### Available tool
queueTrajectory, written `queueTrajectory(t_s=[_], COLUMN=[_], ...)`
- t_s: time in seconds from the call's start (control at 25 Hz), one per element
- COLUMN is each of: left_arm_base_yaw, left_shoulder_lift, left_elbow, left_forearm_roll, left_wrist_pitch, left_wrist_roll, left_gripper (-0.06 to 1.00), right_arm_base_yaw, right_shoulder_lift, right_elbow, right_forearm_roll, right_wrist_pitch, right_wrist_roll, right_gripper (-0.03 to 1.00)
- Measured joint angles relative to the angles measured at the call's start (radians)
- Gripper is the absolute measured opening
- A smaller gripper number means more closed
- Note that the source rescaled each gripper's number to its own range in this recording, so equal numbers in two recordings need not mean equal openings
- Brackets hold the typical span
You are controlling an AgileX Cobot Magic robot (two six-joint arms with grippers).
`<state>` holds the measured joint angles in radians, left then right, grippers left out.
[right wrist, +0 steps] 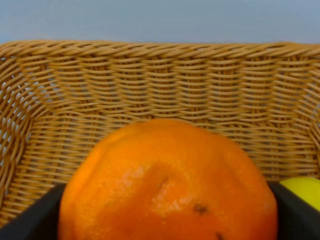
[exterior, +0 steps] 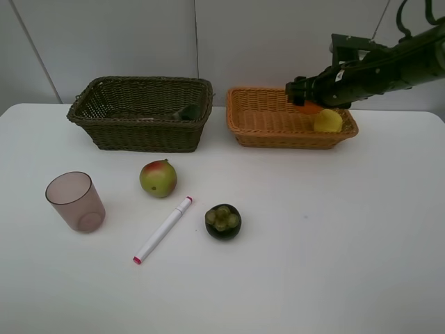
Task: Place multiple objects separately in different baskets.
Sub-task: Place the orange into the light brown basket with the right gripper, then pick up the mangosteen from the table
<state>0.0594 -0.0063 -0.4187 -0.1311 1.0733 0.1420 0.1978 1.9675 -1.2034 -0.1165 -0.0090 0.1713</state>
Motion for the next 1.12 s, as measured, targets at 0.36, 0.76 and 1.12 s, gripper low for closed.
queueTrajectory(t_s=[0.36,0.76,1.12], left_arm_base_yaw=[0.0,0.0,0.0], left_shoulder_lift=[0.0,0.0,0.0], left_elbow=[0.0,0.0,0.0], left_forearm_roll=[0.0,0.0,0.0], left_wrist_pitch=[0.0,0.0,0.0], left_wrist_roll=[0.0,0.0,0.0], left_gripper=[1.0,1.0,1.0], right_arm_base_yaw=[0.0,0.0,0.003], right_shoulder_lift=[0.0,0.0,-0.088], right_elbow=[0.0,0.0,0.0], right_forearm_roll=[0.0,0.0,0.0], right_wrist_pitch=[0.009,0.055,0.249], right_wrist_roll=[-0.002,-0.003,-0.003], right_gripper=[0.93,1.0,1.0])
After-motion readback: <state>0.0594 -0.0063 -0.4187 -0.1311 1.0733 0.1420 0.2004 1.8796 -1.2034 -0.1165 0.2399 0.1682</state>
